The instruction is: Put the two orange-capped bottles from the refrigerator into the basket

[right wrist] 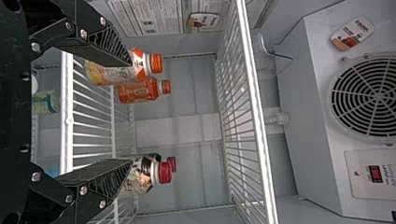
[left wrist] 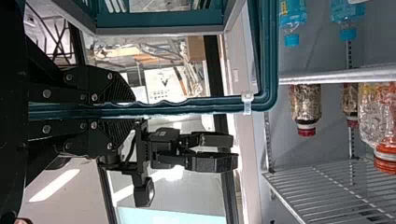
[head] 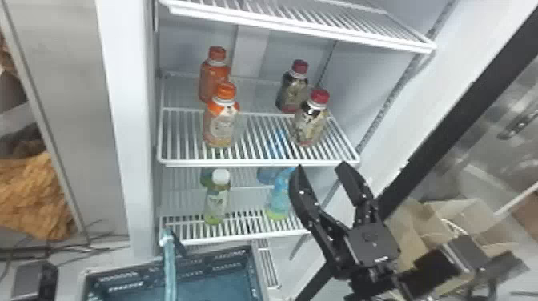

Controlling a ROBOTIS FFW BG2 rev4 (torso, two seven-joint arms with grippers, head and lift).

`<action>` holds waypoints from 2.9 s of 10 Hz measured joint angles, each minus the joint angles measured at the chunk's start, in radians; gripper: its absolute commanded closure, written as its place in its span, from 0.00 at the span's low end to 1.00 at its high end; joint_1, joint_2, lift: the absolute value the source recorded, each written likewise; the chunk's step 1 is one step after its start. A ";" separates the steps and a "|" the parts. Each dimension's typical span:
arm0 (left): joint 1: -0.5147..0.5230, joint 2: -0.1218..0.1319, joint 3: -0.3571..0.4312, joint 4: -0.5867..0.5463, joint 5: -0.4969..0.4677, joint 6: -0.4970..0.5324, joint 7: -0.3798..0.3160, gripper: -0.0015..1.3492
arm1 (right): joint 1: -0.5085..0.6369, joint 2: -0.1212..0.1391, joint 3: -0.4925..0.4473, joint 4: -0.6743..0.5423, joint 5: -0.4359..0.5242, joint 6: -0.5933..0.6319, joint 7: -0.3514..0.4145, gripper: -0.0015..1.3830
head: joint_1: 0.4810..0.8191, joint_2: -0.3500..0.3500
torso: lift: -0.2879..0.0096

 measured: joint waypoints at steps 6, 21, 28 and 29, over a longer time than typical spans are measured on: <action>-0.006 0.003 -0.008 0.000 0.003 0.000 0.001 0.89 | -0.008 -0.005 0.009 0.005 -0.003 0.024 -0.001 0.25 | 0.63 0.00 | 0.83; -0.014 0.009 -0.028 0.002 0.012 0.001 0.003 0.89 | -0.541 -0.066 0.208 0.471 0.056 0.044 -0.041 0.08 | 0.63 0.18 | 0.83; -0.019 0.009 -0.032 0.002 0.012 0.002 0.003 0.89 | -0.720 -0.068 0.253 0.646 0.047 0.006 -0.039 0.17 | 0.63 0.23 | 0.83; -0.020 0.009 -0.031 0.002 0.011 0.002 0.003 0.89 | -0.740 -0.070 0.265 0.661 0.044 0.006 -0.035 0.35 | 0.63 0.24 | 0.83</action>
